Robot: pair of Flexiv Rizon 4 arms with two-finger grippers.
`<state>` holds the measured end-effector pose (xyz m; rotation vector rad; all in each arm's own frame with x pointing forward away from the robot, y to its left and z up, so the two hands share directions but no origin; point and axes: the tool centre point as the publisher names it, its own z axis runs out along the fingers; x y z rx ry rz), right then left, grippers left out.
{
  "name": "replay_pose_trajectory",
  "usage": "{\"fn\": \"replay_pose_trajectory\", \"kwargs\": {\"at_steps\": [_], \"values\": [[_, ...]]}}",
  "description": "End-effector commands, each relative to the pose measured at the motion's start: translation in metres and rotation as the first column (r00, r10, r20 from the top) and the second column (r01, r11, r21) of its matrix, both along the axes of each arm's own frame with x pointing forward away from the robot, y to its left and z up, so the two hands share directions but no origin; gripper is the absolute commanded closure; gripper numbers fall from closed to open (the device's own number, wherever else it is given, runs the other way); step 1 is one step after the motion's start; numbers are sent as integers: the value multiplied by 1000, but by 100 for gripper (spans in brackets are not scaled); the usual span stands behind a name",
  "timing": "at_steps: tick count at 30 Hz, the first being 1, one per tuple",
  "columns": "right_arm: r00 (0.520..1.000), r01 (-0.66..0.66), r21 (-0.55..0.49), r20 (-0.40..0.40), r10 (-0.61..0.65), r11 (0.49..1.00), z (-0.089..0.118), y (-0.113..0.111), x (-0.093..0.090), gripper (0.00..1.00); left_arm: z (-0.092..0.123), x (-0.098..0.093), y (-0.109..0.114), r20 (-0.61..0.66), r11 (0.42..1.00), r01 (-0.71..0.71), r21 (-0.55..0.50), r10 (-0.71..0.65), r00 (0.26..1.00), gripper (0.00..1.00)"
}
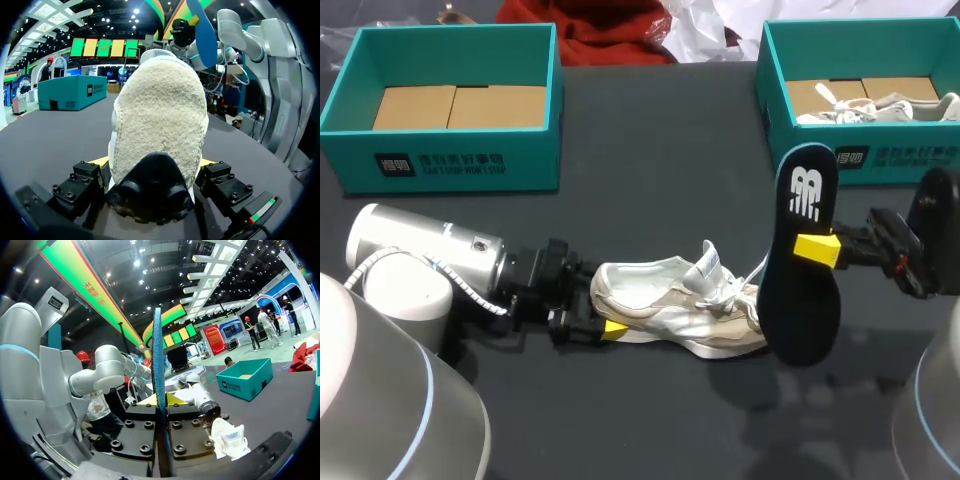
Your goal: Take the shoe out of the shoebox, open the shoe tongue, remove and reinsert the insole, then place the shoe into the shoebox
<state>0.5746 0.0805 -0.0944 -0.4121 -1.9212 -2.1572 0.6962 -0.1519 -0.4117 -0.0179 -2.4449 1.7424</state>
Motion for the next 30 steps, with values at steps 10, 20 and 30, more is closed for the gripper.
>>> {"fn": "replay_pose_trajectory", "kwargs": {"at_steps": [10, 20, 30], "values": [[982, 189, -74, -16, -190, 979, 5, -2, -14, 100, -7, 0, 3, -11, 999, 8, 40, -8, 1000, 0], [982, 189, -74, -16, -190, 979, 5, -2, -14, 100, -3, -2, 14, 18, 993, -14, 113, 12, 1000, 0], [982, 189, -74, -16, -190, 979, 5, -2, -14, 100, -7, 2, 32, 19, 978, -22, 206, 18, 1000, 0]]}}
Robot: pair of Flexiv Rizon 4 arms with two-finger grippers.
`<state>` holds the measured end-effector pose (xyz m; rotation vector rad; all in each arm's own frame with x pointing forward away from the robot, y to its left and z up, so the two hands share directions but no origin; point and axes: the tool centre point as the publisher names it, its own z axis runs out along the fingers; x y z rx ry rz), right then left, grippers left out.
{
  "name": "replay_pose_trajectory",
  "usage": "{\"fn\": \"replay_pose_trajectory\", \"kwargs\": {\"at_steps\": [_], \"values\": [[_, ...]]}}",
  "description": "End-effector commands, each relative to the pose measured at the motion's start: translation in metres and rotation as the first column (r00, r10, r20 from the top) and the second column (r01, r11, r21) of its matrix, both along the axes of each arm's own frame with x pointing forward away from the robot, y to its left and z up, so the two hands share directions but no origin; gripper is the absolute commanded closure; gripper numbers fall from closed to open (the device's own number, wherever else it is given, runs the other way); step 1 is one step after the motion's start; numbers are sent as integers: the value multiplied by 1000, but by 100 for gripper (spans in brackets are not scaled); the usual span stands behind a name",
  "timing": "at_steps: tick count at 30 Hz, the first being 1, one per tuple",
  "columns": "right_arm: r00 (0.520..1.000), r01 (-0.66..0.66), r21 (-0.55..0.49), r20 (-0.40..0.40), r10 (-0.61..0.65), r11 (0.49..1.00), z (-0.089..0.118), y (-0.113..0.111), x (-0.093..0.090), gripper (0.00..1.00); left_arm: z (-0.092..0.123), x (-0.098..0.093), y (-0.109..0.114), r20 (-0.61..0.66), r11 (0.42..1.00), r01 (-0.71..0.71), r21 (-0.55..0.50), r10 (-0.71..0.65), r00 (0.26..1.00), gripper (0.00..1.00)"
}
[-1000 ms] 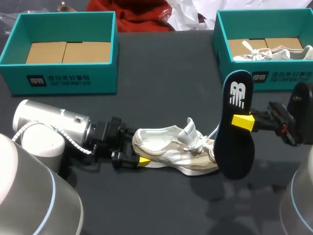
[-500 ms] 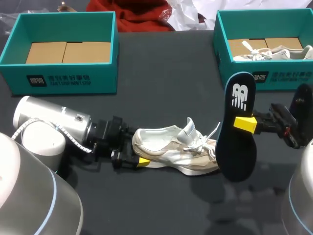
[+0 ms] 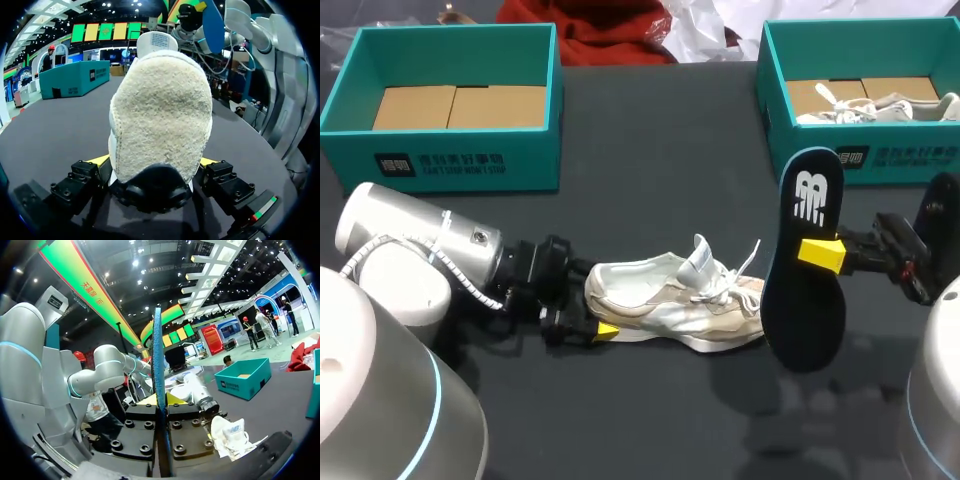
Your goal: Take the shoe out of the shoebox, open the shoe tongue, remove and reinsert the insole, then place the shoe into the shoebox
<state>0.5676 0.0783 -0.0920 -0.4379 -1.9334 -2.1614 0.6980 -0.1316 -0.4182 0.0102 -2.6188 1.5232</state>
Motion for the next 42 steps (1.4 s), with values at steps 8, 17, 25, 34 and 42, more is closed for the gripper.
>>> {"fn": "replay_pose_trajectory", "kwargs": {"at_steps": [8, 17, 25, 34, 42], "values": [[985, 169, -66, -15, -170, 983, 3, 0, -7, 100, 2, 3, 14, 15, 998, 14, 60, -15, 1000, 0], [985, 169, -66, -15, -170, 983, 3, 0, -7, 100, 5, -3, 16, 26, 993, 51, 109, -54, 998, 0], [985, 169, -66, -15, -170, 983, 3, 0, -7, 100, 7, -4, 22, 14, 978, 25, 206, -29, 999, 0], [985, 169, -66, -15, -170, 983, 3, 0, -7, 100, 4, -5, 39, 8, 965, 3, 261, -6, 1000, 0], [985, 169, -66, -15, -170, 983, 3, 0, -7, 100, 15, -7, 57, 45, 932, 6, 362, -24, 999, 0]]}}
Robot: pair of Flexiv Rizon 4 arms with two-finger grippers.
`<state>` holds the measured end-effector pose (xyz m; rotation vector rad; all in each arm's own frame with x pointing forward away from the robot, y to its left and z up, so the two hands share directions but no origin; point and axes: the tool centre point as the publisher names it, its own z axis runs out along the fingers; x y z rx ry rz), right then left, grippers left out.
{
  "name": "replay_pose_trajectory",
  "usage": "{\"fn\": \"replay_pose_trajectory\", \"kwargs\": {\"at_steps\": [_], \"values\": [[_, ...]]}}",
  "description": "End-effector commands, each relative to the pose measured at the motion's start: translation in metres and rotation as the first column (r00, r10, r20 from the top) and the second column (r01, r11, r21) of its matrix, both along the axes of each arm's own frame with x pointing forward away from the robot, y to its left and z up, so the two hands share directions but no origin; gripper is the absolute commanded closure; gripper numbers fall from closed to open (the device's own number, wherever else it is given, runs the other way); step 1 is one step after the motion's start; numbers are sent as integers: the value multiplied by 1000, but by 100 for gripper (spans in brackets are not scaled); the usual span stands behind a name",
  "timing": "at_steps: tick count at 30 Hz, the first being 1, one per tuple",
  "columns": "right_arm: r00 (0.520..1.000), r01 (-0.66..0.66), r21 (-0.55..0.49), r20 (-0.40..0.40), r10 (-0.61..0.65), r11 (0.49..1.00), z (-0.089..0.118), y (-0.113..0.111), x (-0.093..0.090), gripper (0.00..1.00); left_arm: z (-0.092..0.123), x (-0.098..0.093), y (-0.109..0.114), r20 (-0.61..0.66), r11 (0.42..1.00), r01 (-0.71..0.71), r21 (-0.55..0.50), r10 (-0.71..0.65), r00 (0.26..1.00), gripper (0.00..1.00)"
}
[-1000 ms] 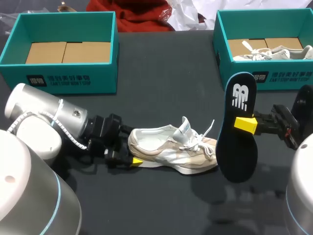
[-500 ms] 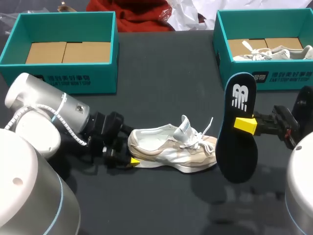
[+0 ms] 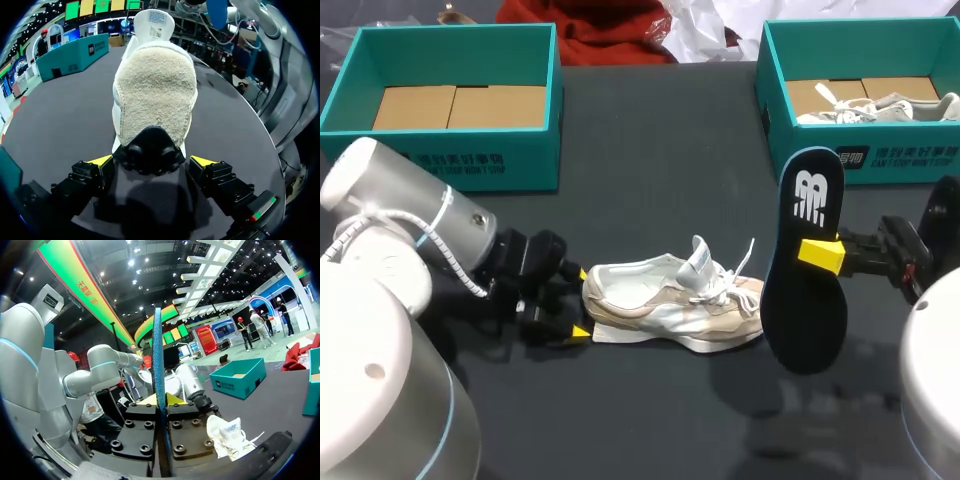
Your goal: Take the shoe out of the shoebox, open the shoe tongue, remove and reinsert the insole, then place the shoe into the shoebox
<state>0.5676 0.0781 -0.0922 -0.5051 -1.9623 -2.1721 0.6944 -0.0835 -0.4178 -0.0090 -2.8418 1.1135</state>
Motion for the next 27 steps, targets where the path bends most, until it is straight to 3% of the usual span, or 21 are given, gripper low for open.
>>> {"fn": "replay_pose_trajectory", "kwargs": {"at_steps": [1, 3, 16, 20, 27], "values": [[993, 116, -46, -11, -117, 992, 3, 0, -7, 100, 17, -3, 11, 32, 996, 3, 91, -6, 999, 0], [993, 116, -46, -11, -117, 992, 3, 0, -7, 100, 26, 0, 15, 75, 994, -11, 111, 3, 997, 0], [993, 116, -46, -11, -117, 992, 3, 0, -7, 100, 26, 0, 15, 75, 994, -11, 111, 3, 997, 0], [993, 116, -46, -11, -117, 992, 3, 0, -7, 100, 39, 1, 17, 113, 991, -5, 131, -9, 994, 0], [993, 116, -46, -11, -117, 992, 3, 0, -7, 100, 56, 2, 11, 58, 968, 37, 248, -53, 997, 0]]}}
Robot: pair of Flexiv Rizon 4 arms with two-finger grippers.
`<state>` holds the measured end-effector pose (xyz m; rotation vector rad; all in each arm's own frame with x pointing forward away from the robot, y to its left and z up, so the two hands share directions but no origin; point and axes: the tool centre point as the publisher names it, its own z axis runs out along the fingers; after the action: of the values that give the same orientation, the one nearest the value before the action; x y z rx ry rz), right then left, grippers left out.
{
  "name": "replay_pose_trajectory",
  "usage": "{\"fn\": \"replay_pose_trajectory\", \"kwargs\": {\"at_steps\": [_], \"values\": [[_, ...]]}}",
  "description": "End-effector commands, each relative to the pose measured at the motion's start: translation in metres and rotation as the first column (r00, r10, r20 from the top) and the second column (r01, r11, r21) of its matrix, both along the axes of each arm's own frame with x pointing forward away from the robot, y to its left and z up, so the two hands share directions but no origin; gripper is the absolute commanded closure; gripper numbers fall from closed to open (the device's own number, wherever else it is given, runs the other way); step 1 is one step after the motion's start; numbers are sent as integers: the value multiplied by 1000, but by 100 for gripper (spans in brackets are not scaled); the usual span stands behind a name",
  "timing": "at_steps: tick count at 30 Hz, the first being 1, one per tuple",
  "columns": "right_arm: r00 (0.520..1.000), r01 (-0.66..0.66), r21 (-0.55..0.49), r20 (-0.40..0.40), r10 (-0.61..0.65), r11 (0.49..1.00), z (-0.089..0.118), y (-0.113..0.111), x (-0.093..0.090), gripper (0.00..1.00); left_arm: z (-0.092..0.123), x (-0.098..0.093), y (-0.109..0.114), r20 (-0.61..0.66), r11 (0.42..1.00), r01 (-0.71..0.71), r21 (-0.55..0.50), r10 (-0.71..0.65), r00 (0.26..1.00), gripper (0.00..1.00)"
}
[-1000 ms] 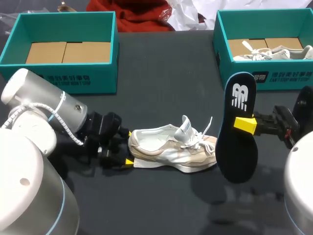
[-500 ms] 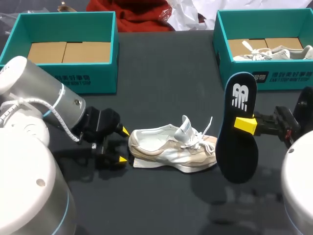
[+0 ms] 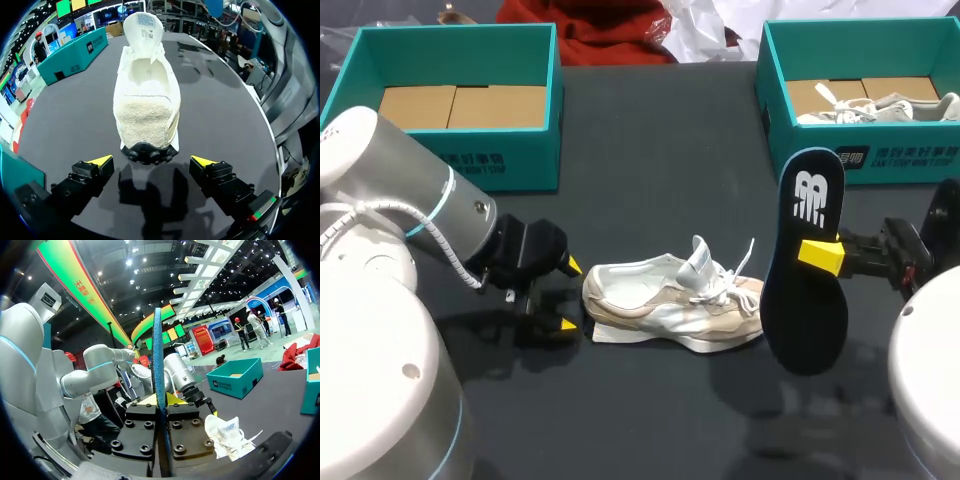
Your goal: Take the shoe out of the shoebox, open the shoe tongue, remove and reinsert the insole, then place the shoe into the shoebox
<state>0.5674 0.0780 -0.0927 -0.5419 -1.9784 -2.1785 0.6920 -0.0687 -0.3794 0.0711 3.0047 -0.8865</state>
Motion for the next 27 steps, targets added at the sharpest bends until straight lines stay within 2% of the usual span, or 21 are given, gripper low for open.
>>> {"fn": "replay_pose_trajectory", "kwargs": {"at_steps": [1, 3, 4, 15, 20, 27], "values": [[996, 87, -35, -10, -87, 996, 4, 0, -7, 100, 20, 6, -5, -77, 992, 28, 119, -19, 997, 0], [996, 87, -35, -10, -87, 996, 4, 0, -7, 100, 23, 10, -9, -145, 979, 16, 201, 13, 989, 0], [996, 87, -35, -10, -87, 996, 4, 0, -7, 100, 26, 9, -9, -124, 977, -12, 214, 39, 991, 0], [996, 87, -35, -10, -87, 996, 4, 0, -7, 100, 27, 8, -9, -123, 976, -1, 217, 29, 992, 0], [996, 87, -35, -10, -87, 996, 4, 0, -7, 100, 31, 6, -11, -75, 970, -25, 241, 44, 996, 0], [996, 87, -35, -10, -87, 996, 4, 0, -7, 100, 38, -1, -16, -30, 960, 20, 278, -12, 999, 0]]}}
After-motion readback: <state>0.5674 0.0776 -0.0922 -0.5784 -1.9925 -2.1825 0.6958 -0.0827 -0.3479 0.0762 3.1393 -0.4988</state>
